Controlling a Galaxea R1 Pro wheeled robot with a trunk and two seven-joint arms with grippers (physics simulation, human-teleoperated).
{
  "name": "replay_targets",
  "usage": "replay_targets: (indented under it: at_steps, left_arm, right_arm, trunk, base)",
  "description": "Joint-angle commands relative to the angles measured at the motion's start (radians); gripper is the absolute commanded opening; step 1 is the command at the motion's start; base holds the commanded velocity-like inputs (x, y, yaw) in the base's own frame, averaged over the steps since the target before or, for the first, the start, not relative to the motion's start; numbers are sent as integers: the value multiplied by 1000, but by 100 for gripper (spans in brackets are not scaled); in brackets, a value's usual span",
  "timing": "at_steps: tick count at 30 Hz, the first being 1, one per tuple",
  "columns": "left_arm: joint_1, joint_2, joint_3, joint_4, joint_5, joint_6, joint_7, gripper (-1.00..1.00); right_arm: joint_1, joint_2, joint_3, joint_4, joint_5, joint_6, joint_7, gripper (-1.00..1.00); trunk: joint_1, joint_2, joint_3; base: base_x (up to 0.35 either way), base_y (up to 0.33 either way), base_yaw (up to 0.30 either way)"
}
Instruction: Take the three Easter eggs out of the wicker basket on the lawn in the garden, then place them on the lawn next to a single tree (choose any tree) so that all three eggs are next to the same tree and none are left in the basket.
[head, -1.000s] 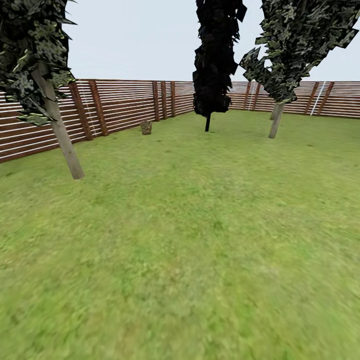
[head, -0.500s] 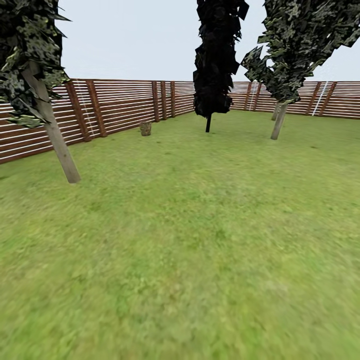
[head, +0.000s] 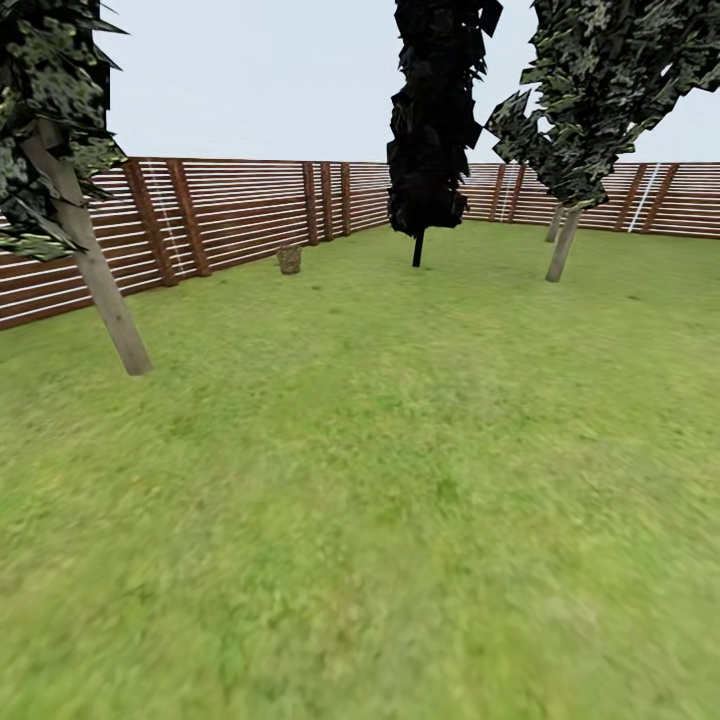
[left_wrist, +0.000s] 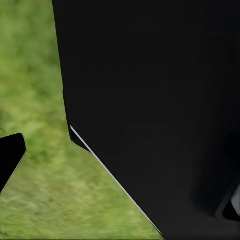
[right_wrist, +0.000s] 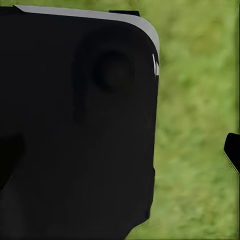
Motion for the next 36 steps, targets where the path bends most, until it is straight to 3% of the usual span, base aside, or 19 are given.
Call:
replay_targets:
  at_steps: [1,36]
  left_arm:
    - [1,0,0,-2,1,0,-1,100]
    - [1,0,0,-2,1,1,-1,100]
  right_arm:
    - [0,0,1,1,0,-3,0,100]
    - [-1,0,0,1,1,-8,0,100]
  trunk:
    - [1,0,-1]
    - [1,0,-1]
  base:
    - [341,0,0]
    - [341,0,0]
